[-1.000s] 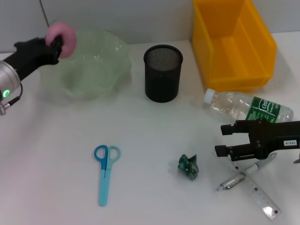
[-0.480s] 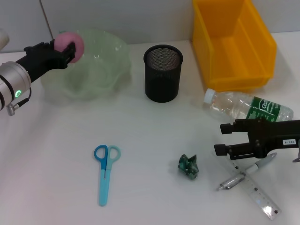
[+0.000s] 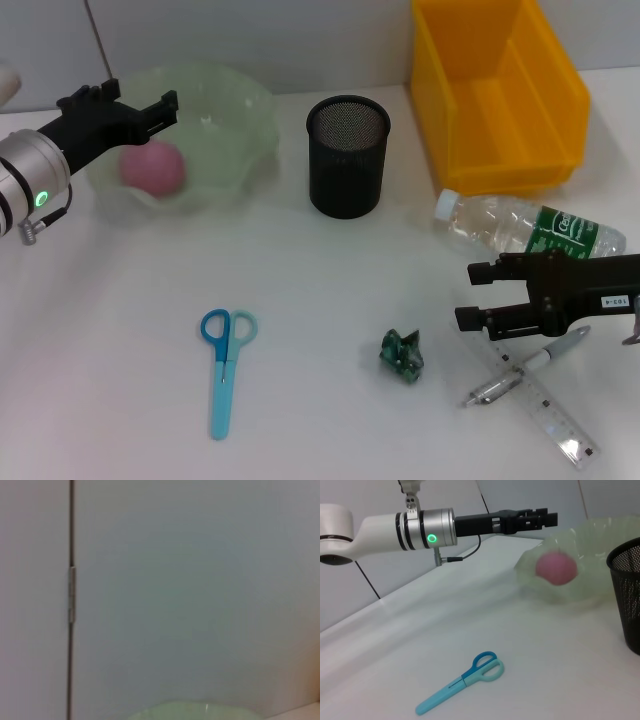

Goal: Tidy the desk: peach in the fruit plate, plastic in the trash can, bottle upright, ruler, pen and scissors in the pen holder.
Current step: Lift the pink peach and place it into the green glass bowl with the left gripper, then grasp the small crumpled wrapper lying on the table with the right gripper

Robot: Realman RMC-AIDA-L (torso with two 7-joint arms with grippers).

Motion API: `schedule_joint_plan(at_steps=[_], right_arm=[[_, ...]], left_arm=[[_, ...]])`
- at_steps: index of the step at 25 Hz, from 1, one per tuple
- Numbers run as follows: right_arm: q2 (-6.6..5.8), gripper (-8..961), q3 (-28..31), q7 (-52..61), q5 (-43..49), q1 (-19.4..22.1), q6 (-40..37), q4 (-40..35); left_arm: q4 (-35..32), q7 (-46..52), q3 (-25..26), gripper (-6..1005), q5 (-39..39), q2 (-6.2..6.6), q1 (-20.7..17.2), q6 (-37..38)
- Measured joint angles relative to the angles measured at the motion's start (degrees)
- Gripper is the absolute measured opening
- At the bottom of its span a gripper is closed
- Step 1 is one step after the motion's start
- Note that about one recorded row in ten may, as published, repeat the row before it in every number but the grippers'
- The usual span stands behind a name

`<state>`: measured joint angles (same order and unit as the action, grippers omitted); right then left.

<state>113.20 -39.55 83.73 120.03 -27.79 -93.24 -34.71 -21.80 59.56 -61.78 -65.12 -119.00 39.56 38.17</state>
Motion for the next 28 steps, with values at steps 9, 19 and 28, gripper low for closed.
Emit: schedule_joint_plan(at_steps=[9,19,28], right_arm=[[-0.03,780,0.08,1.50,-0.01,-0.68,-0.68,-0.50],[-0.71,777,-1.80,15.05,1.01,-6.39,-11.84,-12.08],[-1.14,774,-13.43,23.18,12.94,-16.20,-15.04,-18.77]], left_arm=[[-8.20,20.58,-2.44,846,-8.70,3.07,-5.68,22.43],[-13.65,32.34,-1.90,846,-27.01,6.23,-8.75,46.94],[-14.70,31.03,-1.90,846,-34.71,5.32,-8.78,49.92]])
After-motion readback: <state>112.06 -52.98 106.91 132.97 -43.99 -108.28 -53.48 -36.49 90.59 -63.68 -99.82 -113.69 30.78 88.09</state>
